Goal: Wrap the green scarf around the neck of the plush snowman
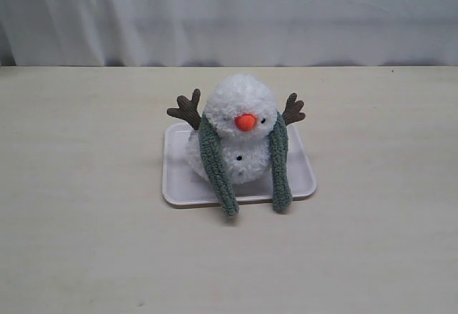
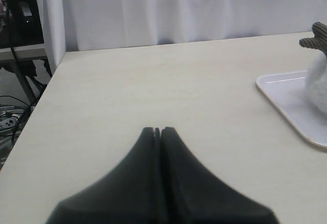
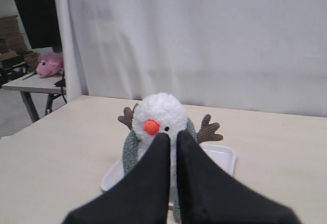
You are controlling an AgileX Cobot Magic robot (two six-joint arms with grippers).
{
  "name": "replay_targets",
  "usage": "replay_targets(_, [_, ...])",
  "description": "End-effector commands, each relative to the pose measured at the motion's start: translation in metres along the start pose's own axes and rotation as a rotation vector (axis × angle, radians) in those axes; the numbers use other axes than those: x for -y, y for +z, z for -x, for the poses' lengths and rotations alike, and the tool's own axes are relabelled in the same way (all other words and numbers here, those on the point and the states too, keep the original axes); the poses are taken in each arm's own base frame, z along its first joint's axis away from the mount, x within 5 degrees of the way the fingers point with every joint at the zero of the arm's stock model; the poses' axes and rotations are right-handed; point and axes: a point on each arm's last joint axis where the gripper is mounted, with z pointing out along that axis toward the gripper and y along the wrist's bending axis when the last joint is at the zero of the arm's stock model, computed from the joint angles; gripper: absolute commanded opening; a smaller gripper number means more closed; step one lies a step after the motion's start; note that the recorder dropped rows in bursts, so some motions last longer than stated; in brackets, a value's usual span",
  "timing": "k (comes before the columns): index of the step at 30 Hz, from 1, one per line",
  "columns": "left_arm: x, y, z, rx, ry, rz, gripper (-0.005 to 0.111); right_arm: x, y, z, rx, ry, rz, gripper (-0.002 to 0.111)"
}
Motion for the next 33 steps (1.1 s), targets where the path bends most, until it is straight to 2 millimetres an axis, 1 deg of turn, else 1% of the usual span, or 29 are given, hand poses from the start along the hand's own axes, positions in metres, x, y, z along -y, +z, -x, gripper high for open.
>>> replay_targets(1, [0.000,0.000,0.000,0.009,0.000,0.004,0.000,0.003,0.003,-0.007,-0.012,-0.005,-0.057,0.004])
replay_targets(7, [0.000,0.000,0.000,0.009,0.000,0.004,0.000,0.007,0.009,-0.022,-0.059,0.006,-0.076,0.004])
replay_targets(9, [0.000,0.000,0.000,0.009,0.000,0.004,0.000,0.008,0.010,-0.024,-0.072,-0.015,-0.088,0.004])
replay_targets(14, [0.000,0.000,0.000,0.009,0.000,0.004,0.000,0.015,0.009,-0.025,-0.097,-0.149,-0.156,0.004])
replay_targets(17, [0.000,0.000,0.000,0.009,0.000,0.004,0.000,0.021,0.007,-0.026,-0.121,-0.273,-0.219,0.004])
replay_targets(18, [0.000,0.000,0.000,0.009,0.000,0.004,0.000,0.025,0.006,-0.025,-0.132,-0.353,-0.261,0.004])
replay_targets(20, [0.000,0.000,0.000,0.009,0.000,0.004,0.000,0.026,0.006,-0.024,-0.120,-0.374,-0.277,0.004])
replay_targets(26, [0.000,0.000,0.000,0.009,0.000,0.004,0.000,0.027,0.006,-0.023,-0.116,-0.372,-0.284,0.004])
replay_targets(33, [0.000,0.000,0.000,0.011,0.000,0.004,0.000,0.032,0.004,-0.023,-0.131,-0.347,-0.445,0.004])
